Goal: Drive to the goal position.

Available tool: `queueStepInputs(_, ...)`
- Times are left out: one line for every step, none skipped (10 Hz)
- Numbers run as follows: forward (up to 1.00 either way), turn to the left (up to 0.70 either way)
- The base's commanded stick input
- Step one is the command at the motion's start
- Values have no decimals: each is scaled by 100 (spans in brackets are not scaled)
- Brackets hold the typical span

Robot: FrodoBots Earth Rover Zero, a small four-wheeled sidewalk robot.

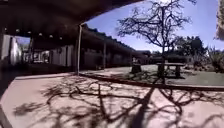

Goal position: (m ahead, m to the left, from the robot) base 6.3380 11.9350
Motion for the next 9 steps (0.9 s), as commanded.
queueStepInputs(0,0)
queueStepInputs(0,0)
queueStepInputs(0,0)
queueStepInputs(0,0)
queueStepInputs(0,0)
queueStepInputs(0,0)
queueStepInputs(0,-20)
queueStepInputs(0,-54)
queueStepInputs(0,-70)
